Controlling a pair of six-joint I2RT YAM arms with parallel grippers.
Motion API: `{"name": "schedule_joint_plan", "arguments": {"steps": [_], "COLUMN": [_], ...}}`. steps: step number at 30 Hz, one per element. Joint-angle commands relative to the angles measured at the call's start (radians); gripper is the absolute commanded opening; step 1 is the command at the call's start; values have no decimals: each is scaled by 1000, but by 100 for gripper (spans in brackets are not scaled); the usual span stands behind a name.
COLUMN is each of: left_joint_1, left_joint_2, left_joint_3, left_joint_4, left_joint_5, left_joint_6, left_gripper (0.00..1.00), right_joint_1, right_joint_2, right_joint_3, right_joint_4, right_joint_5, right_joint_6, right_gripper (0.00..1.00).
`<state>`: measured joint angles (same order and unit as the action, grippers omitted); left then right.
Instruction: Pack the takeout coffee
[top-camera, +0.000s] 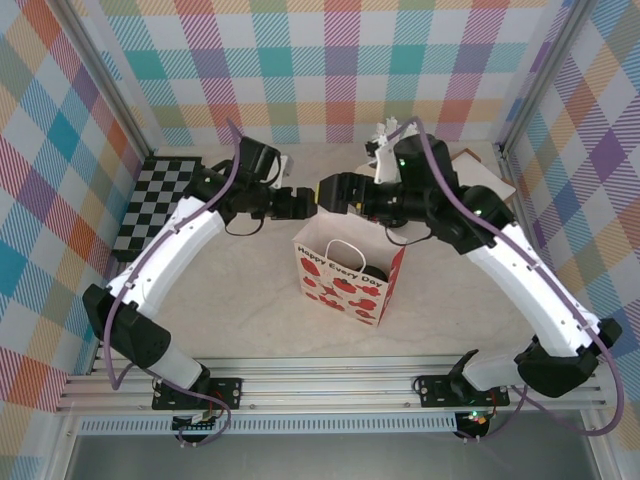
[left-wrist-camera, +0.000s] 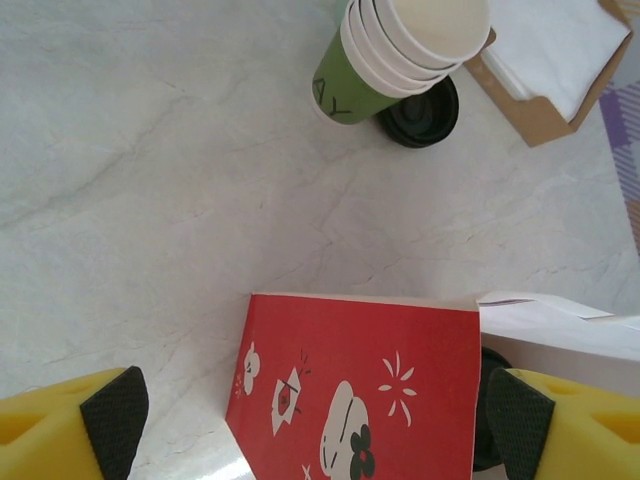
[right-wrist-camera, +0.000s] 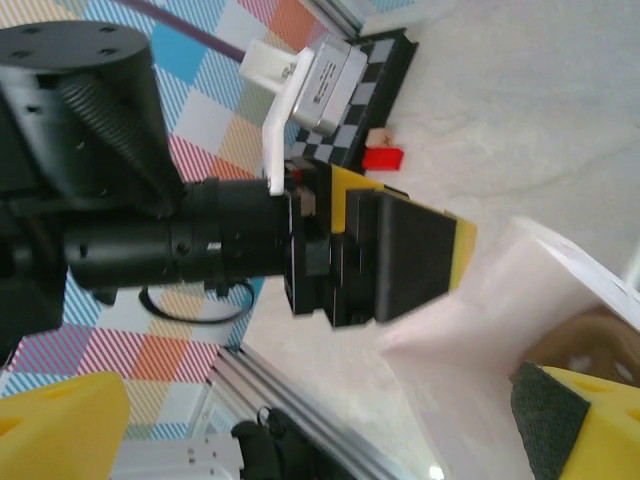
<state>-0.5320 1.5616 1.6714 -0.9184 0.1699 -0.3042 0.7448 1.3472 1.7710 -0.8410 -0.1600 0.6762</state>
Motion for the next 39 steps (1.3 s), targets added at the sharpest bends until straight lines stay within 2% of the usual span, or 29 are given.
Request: {"name": "schedule_joint_plan", "arguments": {"steps": [1,4,8,11,14,18,19,20,26,30,32,39], "left_joint_1": [-13,-16,-28,-41,-58,-71,-71,-71,-71,-71,-68,-27], "left_joint_2": [19,45,79,99,117,117,114,110,63,33,25,43], "left_joint_3": [50,80,114,121,133,137,136,137,120,108,105,113], "left_joint_4": [-58,-80,-119,-133,-156,-165,-163,-160,-139,-145,-157,-192], "left_joint_5": [-2,26,40,33,7,-50,-58,-66,-129,-188,-229,-269], "left_joint_6": [40,56,73,77,81,81,77,75,60,39,22,-46], "left_gripper": [86,79,73,65,58,48,44,42,18,5,4,0], "right_joint_1": [-12,-56,-59,-58,-58,-56,-56,-56,-56,-58,-64,-147], "right_joint_2": [-77,-180,-242,-224,-192,-138,-124,-113,-46,5,42,257], "right_joint_3": [50,-46,-226,-318,-364,-356,-351,-346,-296,-247,-214,-5], "right_joint_4": [-325,-450,-463,-406,-330,-261,-262,-263,-247,-181,-151,-183], "right_joint_5": [87,207,284,332,342,312,317,320,327,336,333,148], "right_joint_6": [-47,-20,121,205,227,221,223,220,138,51,1,-146], "right_gripper": [100,100,98,87,71,31,25,19,2,0,0,0]}}
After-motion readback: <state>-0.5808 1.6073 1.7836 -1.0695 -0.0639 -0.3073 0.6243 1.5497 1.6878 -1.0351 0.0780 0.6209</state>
